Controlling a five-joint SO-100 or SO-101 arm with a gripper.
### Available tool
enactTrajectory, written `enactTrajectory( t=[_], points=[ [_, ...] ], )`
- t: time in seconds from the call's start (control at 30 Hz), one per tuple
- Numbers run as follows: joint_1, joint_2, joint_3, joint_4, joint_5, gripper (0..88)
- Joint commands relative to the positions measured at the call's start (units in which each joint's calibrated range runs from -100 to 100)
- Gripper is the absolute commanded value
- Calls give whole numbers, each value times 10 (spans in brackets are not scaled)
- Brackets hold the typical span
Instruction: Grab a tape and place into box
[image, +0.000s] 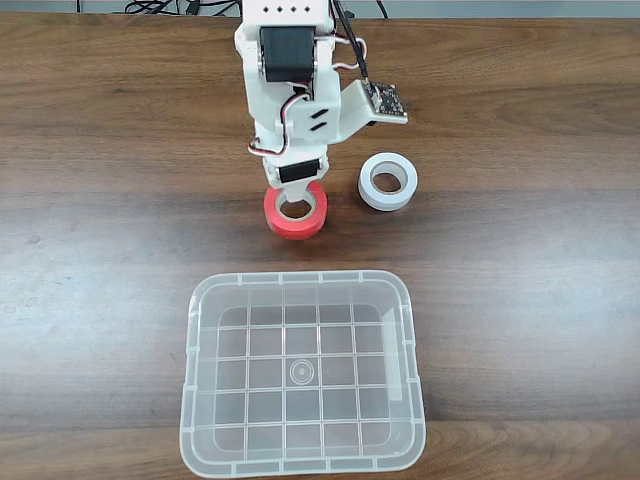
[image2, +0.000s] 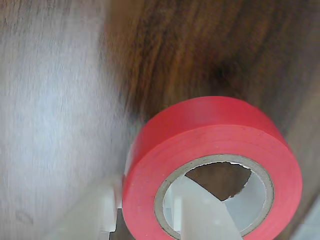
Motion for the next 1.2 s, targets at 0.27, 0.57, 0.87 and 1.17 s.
enactTrajectory(
  t=[0.27,0.57,0.87,1.17],
  points=[
    [1,-192,-227,163,2,57],
    [0,-93,-459,179,-4,57],
    [-1,127,-697,170,-23,57],
    [-26,365,-937,170,-24,57]
  ],
)
